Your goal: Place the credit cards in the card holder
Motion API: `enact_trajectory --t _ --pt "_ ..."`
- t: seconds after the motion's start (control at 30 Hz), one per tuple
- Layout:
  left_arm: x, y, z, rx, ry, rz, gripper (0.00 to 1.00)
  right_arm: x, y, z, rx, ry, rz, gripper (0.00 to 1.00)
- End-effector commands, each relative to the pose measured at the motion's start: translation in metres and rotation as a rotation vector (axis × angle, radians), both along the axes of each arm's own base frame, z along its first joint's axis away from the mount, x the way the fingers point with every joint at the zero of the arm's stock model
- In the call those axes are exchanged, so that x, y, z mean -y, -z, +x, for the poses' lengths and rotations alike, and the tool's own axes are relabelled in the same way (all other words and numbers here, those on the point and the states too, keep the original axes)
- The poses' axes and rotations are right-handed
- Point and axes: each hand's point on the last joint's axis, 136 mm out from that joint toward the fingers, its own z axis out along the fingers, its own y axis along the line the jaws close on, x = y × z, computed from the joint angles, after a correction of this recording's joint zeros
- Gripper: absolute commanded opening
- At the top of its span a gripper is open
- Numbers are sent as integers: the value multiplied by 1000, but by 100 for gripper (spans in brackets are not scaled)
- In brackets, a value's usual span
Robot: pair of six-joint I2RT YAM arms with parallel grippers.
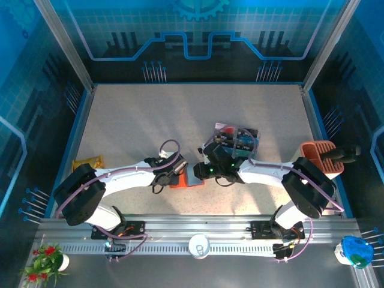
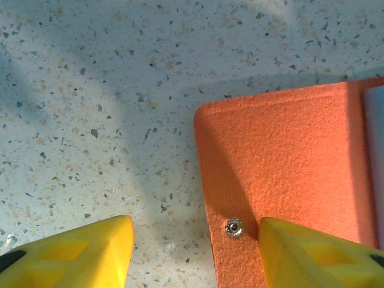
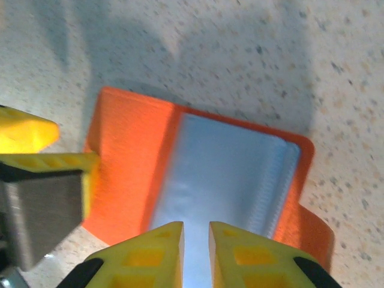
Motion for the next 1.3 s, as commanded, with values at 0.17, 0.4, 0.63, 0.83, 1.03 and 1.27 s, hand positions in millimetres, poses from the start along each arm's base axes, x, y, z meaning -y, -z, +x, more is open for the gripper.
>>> enact_trajectory --t 0.17,0.4,0.63,0.83,1.03,1.27 --pt "13 -26 9 42 23 -40 58 13 30 -1 -20 39 1 19" --pt "35 -65 20 94 46 -149 59 17 39 -6 -39 51 19 18" --pt "75 -98 24 108 36 -397 59 18 43 -9 -50 65 36 18" --pt "94 -89 19 68 -19 -563 59 24 48 -14 -66 78 31 16" --pt "79 -48 5 32 -72 -561 59 23 41 -14 -48 94 66 16" --pt "47 -13 -6 45 -81 -427 59 22 29 -16 -41 108 104 16"
